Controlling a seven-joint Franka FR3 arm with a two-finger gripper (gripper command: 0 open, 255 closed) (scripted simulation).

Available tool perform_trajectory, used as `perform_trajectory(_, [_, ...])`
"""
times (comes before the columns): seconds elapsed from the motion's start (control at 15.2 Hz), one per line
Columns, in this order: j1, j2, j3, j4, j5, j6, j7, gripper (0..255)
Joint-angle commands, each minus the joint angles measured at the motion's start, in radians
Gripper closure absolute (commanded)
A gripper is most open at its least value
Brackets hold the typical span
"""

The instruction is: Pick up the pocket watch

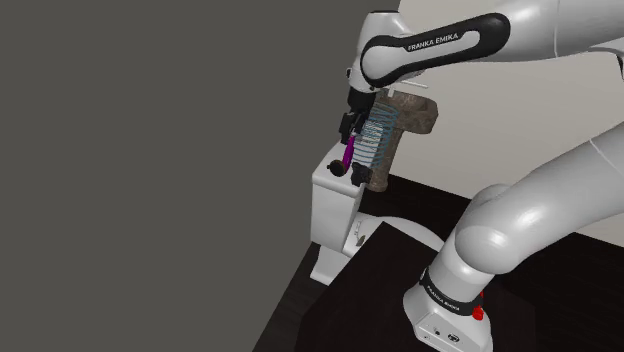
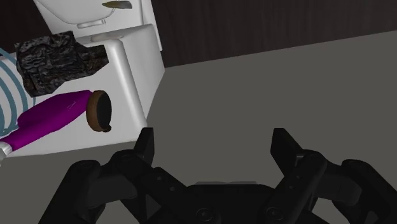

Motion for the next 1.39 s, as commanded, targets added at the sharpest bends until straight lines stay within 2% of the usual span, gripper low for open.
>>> perform_trajectory(0.0, [-0.009, 0.061, -0.031, 0.012, -0.003, 0.048, -0.035, 0])
perform_trajectory(0.33, [-0.023, 0.237, -0.099, 0.083, 0.018, 0.150, -0.124, 0])
perform_trajectory(0.73, [-0.047, 0.466, -0.158, 0.209, 0.095, 0.240, -0.250, 0])
perform_trajectory(1.32, [-0.145, 0.822, -0.160, 0.483, 0.250, 0.288, -0.435, 0])
